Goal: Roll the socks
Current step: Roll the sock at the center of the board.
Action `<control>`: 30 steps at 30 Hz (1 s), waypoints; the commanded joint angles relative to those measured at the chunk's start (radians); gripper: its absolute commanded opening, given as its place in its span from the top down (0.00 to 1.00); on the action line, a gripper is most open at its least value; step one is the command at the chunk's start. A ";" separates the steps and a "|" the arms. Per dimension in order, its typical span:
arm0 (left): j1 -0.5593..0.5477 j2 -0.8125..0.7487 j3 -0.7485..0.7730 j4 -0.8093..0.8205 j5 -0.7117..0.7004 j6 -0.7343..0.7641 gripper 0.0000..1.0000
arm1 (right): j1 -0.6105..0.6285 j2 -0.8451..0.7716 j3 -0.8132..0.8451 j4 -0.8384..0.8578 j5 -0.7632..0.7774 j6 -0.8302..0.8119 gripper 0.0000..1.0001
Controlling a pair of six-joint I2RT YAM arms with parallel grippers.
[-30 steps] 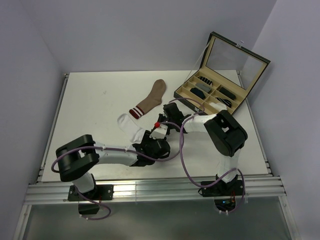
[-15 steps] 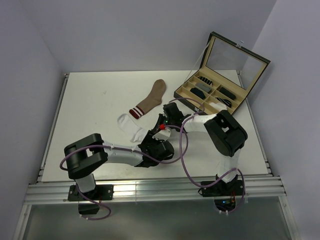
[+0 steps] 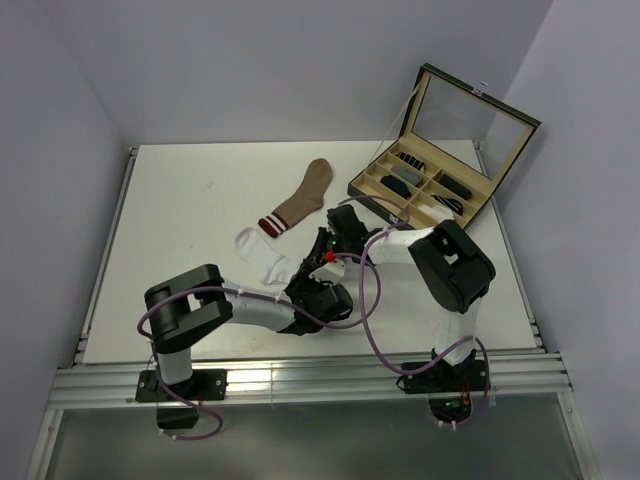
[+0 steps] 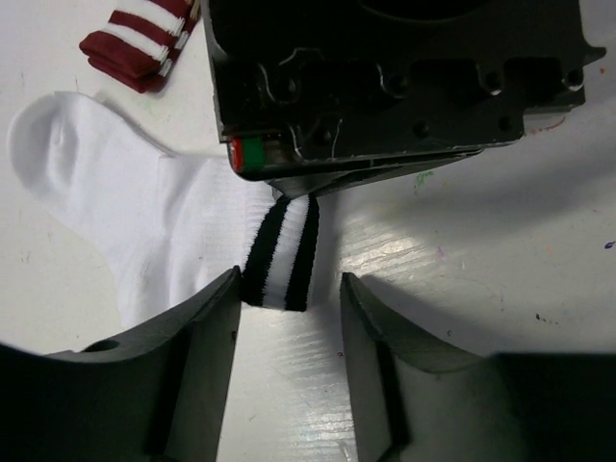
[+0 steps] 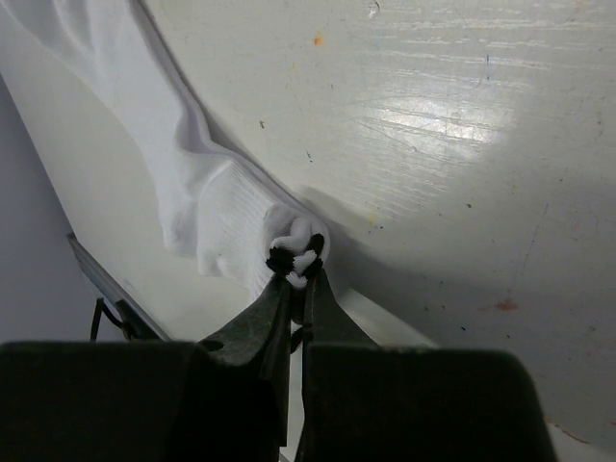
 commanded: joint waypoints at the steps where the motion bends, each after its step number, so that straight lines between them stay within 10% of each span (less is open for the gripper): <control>1: -0.004 0.029 0.041 0.002 -0.018 0.023 0.52 | 0.003 -0.019 0.008 -0.032 0.020 -0.007 1.00; 14: -0.002 0.039 0.035 -0.036 -0.015 -0.039 0.99 | 0.003 -0.037 -0.014 0.015 -0.018 0.005 1.00; 21: 0.014 -0.061 -0.023 0.007 0.099 -0.085 1.00 | 0.002 -0.105 -0.069 0.095 -0.029 0.017 0.95; 30: 0.155 -0.305 -0.178 0.157 0.451 -0.222 1.00 | -0.018 -0.214 -0.155 0.210 -0.005 0.037 0.61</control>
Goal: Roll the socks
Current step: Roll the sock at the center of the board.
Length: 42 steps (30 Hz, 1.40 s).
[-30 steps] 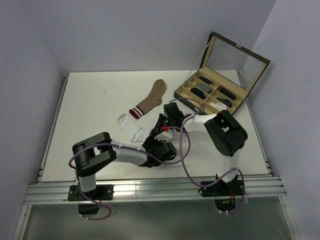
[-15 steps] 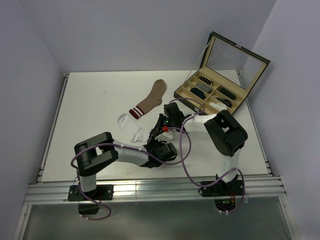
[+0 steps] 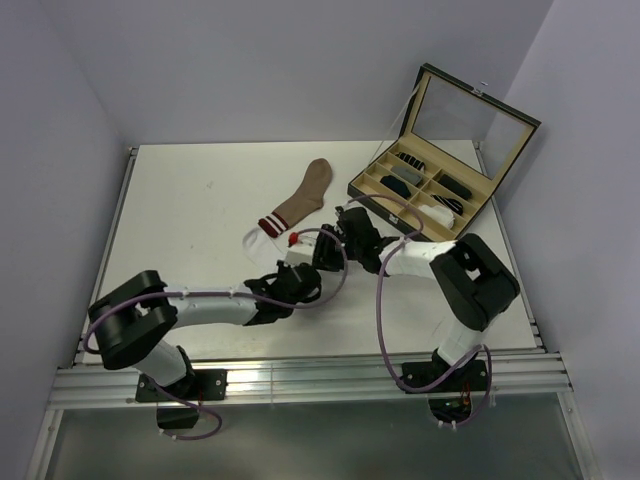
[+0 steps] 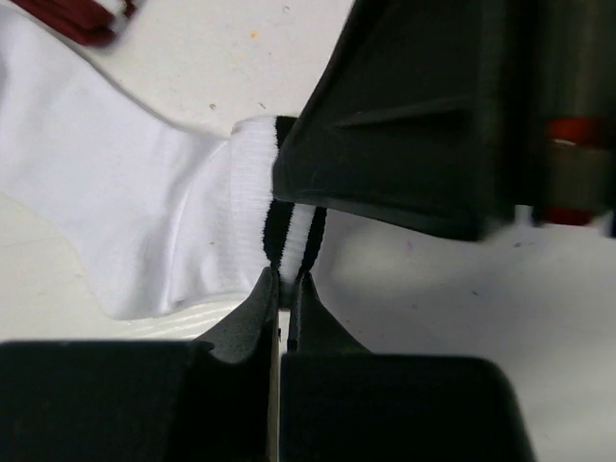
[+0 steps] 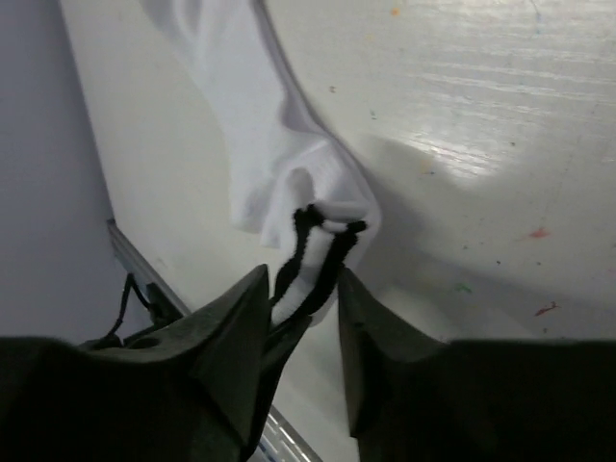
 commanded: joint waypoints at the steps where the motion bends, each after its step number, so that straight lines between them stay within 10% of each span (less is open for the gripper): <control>1: 0.087 -0.102 -0.056 0.101 0.261 -0.107 1.00 | -0.012 -0.083 -0.037 0.113 0.009 0.019 0.55; 18: 0.390 -0.144 -0.258 0.376 0.772 -0.373 1.00 | -0.026 -0.028 -0.096 0.251 -0.009 0.077 0.40; 42: 0.412 -0.065 -0.278 0.452 0.831 -0.417 1.00 | -0.012 0.078 -0.010 0.035 0.020 0.054 0.44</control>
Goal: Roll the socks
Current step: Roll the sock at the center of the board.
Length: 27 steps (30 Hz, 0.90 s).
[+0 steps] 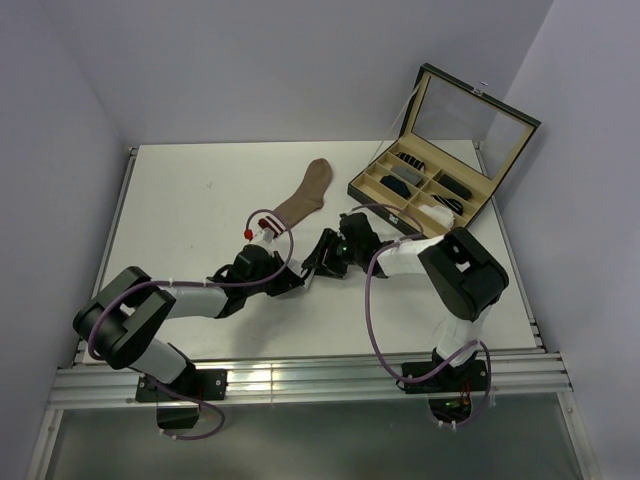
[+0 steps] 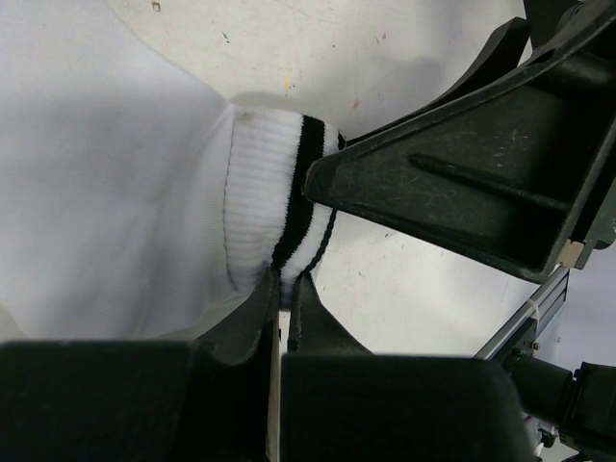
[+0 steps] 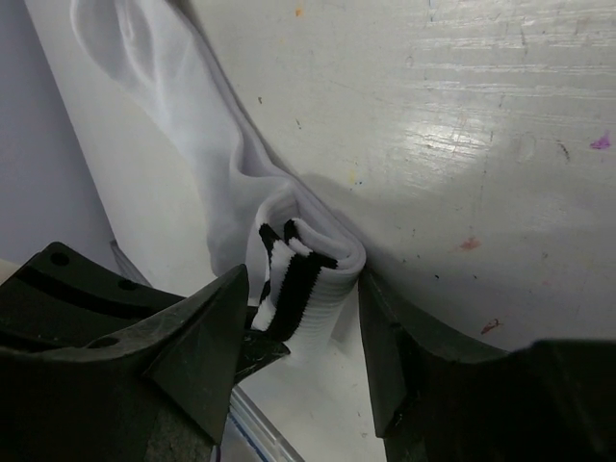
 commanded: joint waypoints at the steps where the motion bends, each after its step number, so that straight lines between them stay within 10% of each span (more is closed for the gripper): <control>1: 0.000 0.007 0.008 0.010 0.011 0.006 1.00 | 0.009 0.023 0.045 -0.067 0.023 -0.025 0.45; 7: -0.012 0.002 0.027 -0.012 0.001 0.026 1.00 | 0.016 0.032 0.076 -0.130 0.046 -0.040 0.67; 11: -0.046 -0.021 0.062 -0.082 -0.061 0.067 0.91 | 0.017 0.029 0.091 -0.173 0.063 -0.053 0.99; 20: -0.236 -0.110 0.194 -0.351 -0.442 0.235 0.53 | 0.017 0.023 0.131 -0.241 0.092 -0.074 1.00; 27: -0.391 0.002 0.323 -0.457 -0.722 0.351 0.48 | 0.019 0.029 0.145 -0.251 0.092 -0.074 1.00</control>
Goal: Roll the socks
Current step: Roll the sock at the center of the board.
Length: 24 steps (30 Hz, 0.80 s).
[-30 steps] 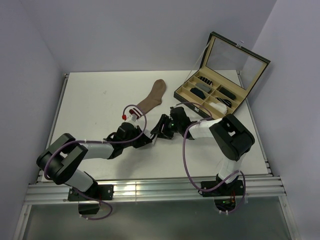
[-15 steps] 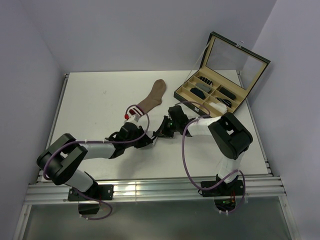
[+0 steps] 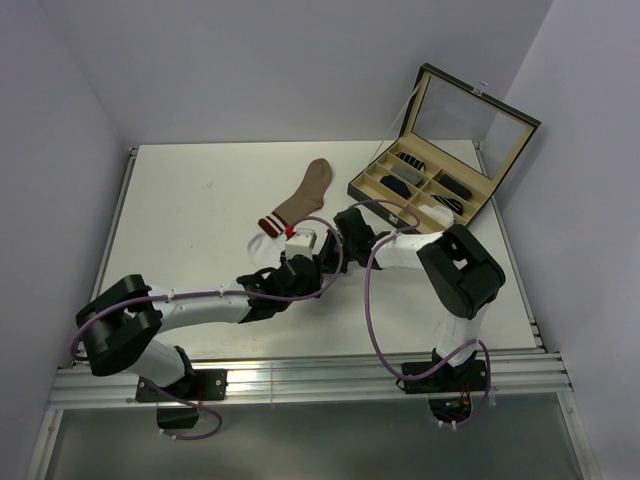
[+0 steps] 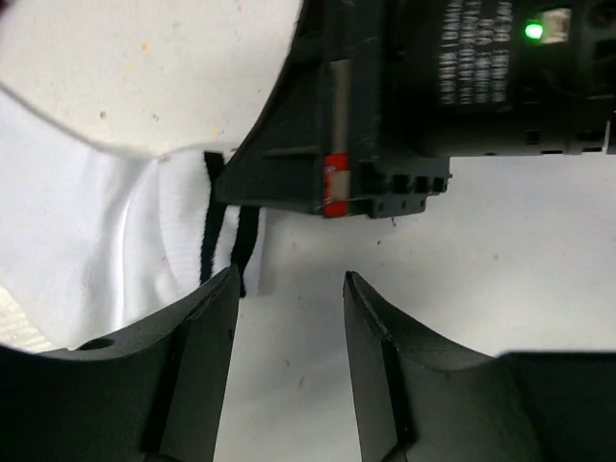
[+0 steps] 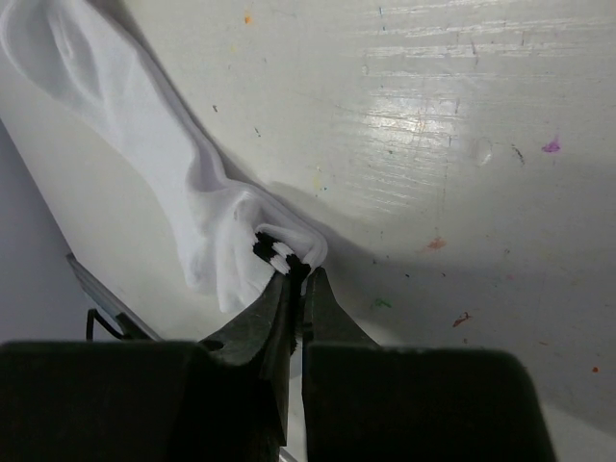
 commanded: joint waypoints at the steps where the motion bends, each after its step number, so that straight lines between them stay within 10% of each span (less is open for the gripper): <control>1: -0.063 0.073 0.097 -0.073 -0.209 0.087 0.48 | 0.007 0.004 0.037 -0.031 0.036 -0.016 1.00; 24: -0.194 0.355 0.266 -0.220 -0.544 0.151 0.56 | 0.007 0.014 0.036 -0.003 0.004 -0.001 1.00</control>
